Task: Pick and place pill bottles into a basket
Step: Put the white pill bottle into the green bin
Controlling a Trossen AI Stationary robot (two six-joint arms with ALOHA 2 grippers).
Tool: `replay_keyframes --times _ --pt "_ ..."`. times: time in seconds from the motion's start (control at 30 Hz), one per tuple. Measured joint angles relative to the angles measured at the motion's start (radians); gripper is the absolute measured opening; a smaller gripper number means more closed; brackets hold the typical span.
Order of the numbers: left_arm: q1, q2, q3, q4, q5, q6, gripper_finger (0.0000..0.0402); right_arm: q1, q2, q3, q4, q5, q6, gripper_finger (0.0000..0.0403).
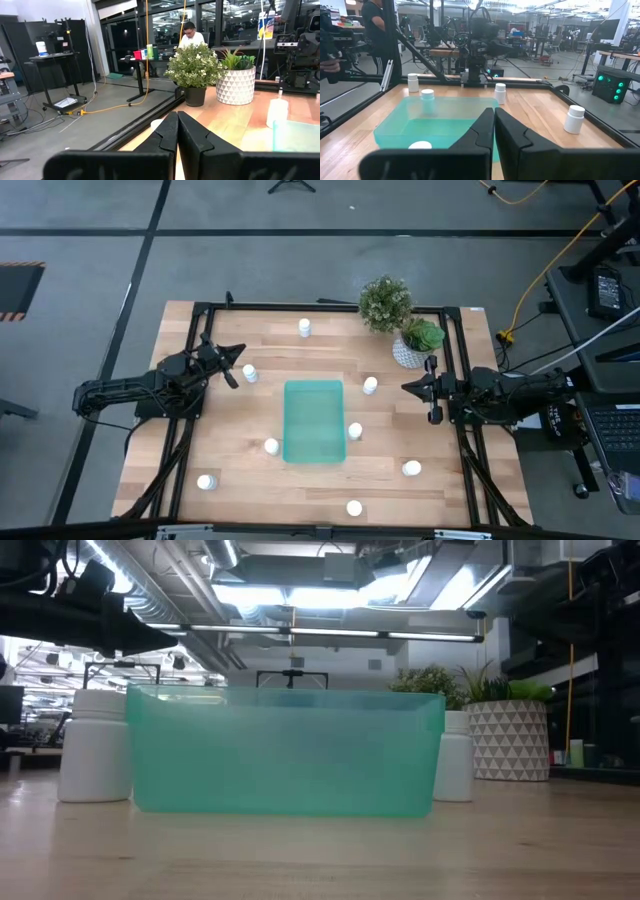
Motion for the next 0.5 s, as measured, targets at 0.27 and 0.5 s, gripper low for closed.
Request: replay_keyframes --times 0.27,0.5 --pt "-0.001 0.0 0.0 0.045 0.232 0.02 0.0004 0.0 0.0 0.0 0.009 0.028 -0.005 0.0019" --pt "-0.001 0.004 0.002 0.032 0.435 -0.035 0.0004 0.0 0.0 0.0 0.082 0.029 -0.034 0.0019"
